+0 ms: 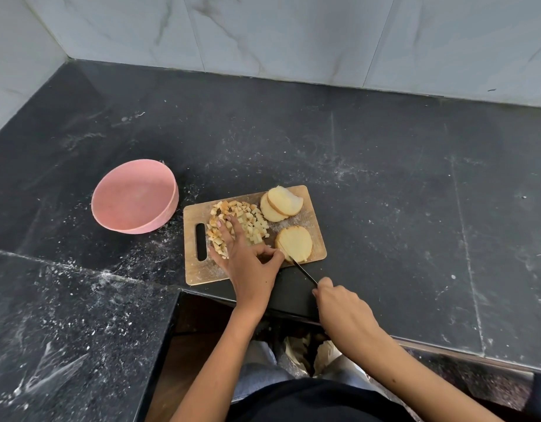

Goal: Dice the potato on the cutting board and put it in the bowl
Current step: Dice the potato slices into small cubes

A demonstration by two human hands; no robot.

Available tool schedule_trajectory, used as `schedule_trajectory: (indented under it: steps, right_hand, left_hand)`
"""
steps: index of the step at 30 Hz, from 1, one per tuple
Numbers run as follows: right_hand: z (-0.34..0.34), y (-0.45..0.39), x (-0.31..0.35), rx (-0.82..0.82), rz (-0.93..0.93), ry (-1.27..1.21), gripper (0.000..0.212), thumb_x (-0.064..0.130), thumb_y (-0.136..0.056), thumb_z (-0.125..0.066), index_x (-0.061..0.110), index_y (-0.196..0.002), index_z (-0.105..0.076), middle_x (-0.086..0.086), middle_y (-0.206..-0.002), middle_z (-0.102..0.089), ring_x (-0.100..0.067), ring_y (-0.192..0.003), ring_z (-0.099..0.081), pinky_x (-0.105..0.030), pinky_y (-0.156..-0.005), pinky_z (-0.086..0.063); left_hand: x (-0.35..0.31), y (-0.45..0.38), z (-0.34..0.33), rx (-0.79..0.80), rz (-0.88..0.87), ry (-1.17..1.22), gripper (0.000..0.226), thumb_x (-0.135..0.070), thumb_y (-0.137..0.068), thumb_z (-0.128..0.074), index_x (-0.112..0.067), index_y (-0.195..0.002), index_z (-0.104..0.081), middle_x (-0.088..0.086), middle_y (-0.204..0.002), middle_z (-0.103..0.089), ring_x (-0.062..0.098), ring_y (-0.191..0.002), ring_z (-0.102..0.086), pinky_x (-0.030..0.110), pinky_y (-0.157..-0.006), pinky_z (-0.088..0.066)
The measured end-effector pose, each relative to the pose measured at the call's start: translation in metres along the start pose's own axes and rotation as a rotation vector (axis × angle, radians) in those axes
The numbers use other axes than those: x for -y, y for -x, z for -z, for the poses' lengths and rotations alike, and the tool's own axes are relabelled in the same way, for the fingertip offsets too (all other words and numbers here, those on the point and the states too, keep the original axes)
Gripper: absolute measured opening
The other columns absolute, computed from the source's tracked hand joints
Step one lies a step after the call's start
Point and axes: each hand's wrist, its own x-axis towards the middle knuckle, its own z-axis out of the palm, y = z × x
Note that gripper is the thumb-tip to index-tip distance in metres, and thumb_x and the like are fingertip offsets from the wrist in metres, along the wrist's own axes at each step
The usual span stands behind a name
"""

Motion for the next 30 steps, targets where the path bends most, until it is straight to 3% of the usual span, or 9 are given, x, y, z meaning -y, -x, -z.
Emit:
schedule_trajectory:
  steps: [6,10,14,17,23,30]
  right_hand:
    - [-0.003,0.008,-0.007,-0.013,-0.018,0.026,0.013,0.018,-0.104,-0.028,0.015,-0.091,-0.029,-0.009,-0.105,-0.062,-0.032,-0.097,-0.062,-0.034,-0.065,-0.036]
    - [0.002,0.017,-0.015,0.028,0.023,-0.014,0.022,0.029,-0.105,-0.023,0.014,-0.091,-0.032,-0.011,-0.104,-0.06,-0.034,-0.099,-0.059,-0.033,-0.068,-0.035]
    - [0.014,0.023,-0.02,-0.047,0.052,-0.14,0.031,0.037,-0.104,-0.023,0.014,-0.086,-0.036,-0.002,-0.075,-0.046,-0.028,-0.075,-0.049,-0.034,-0.066,-0.038]
    - [0.021,0.015,-0.01,-0.093,0.098,-0.191,0.032,0.037,-0.103,-0.024,0.014,-0.085,-0.037,0.001,-0.069,-0.041,-0.03,-0.076,-0.052,-0.036,-0.067,-0.041]
    - [0.019,-0.01,0.006,-0.081,0.122,-0.149,0.032,0.037,-0.104,-0.024,0.013,-0.095,-0.043,-0.014,-0.094,-0.059,-0.034,-0.091,-0.059,-0.038,-0.073,-0.044]
    - [0.017,-0.021,0.012,-0.058,0.102,-0.06,0.035,0.033,-0.105,-0.024,0.009,-0.113,-0.048,-0.015,-0.109,-0.06,-0.034,-0.099,-0.06,-0.039,-0.076,-0.044]
  left_hand:
    - [0.001,0.0,0.001,0.005,-0.004,0.013,0.041,-0.022,-0.075,-0.078,-0.045,-0.06,-0.048,0.004,-0.161,-0.013,0.01,-0.146,0.015,0.03,-0.104,0.033]
    - [0.002,0.0,0.001,0.005,-0.002,-0.01,0.028,-0.024,-0.076,-0.077,-0.037,-0.061,-0.057,0.004,-0.161,-0.012,0.01,-0.146,0.014,0.036,-0.109,0.027]
    - [0.007,0.001,0.0,0.008,-0.02,-0.011,0.017,-0.027,-0.078,-0.076,-0.032,-0.065,-0.067,0.004,-0.161,-0.01,0.011,-0.146,0.016,0.043,-0.113,0.021]
    - [0.011,0.003,0.0,0.011,-0.009,-0.051,0.01,-0.033,-0.079,-0.076,-0.034,-0.07,-0.071,0.005,-0.161,-0.01,0.008,-0.144,0.019,0.042,-0.114,0.02]
    - [0.008,0.007,-0.001,0.003,0.031,-0.05,0.007,-0.034,-0.077,-0.077,-0.033,-0.071,-0.074,0.004,-0.161,-0.007,0.008,-0.145,0.02,0.042,-0.111,0.024]
    - [0.003,0.005,-0.001,-0.001,0.056,0.002,0.012,-0.031,-0.074,-0.08,-0.034,-0.066,-0.071,0.005,-0.161,-0.007,0.011,-0.146,0.018,0.044,-0.111,0.023]
